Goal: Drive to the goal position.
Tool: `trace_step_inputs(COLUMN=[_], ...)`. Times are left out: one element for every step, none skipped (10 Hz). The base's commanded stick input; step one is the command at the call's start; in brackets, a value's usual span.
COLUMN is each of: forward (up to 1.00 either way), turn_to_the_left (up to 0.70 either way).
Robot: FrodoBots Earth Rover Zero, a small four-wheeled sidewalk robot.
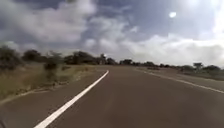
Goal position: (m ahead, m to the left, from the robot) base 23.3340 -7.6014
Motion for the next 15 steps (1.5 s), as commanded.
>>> trace_step_inputs(forward=[1.0,1.0,1.0,1.0,1.0,1.0,1.0,1.0,1.0,1.0,1.0,1.0,1.0,1.0,1.0], turn_to_the_left=[0.0,0.0,0.0,0.0,0.0,0.0,0.0,0.0,0.0,0.0,0.0,0.0,0.0,0.0,0.0])
